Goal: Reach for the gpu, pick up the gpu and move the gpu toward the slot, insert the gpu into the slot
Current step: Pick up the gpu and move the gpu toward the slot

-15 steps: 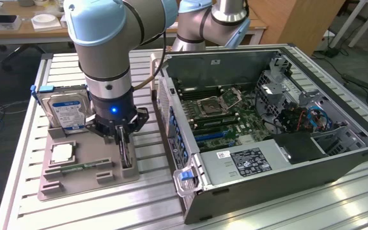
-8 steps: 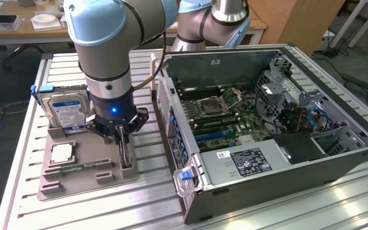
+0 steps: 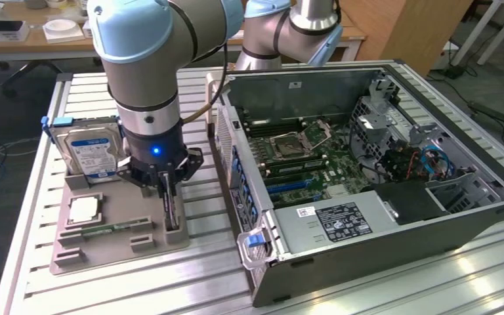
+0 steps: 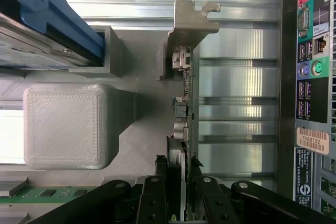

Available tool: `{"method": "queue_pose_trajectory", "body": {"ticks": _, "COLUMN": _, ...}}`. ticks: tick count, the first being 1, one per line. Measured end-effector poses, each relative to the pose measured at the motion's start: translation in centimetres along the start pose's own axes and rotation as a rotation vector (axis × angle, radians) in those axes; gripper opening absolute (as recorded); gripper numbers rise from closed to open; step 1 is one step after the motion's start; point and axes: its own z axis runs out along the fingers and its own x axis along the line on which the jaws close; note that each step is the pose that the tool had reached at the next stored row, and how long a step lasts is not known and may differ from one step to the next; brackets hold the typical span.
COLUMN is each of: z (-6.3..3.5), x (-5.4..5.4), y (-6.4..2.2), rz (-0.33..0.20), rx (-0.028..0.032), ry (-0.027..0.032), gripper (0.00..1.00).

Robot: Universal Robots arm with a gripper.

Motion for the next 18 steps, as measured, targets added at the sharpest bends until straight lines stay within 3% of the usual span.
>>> {"method": "queue_pose_trajectory", "body": {"ticks": 14, "z": -0.03, "x": 0.0, "y": 0.0, "rz": 0.0, "rx": -0.0002, "ry": -0.0002, "gripper": 0.26}}
{"method": "queue_pose_trajectory", "body": {"ticks": 18, "z": -0.52, "x": 0.0, "y": 0.03, "rz": 0.0, "rx": 0.0, "ry": 0.0, "gripper": 0.26}}
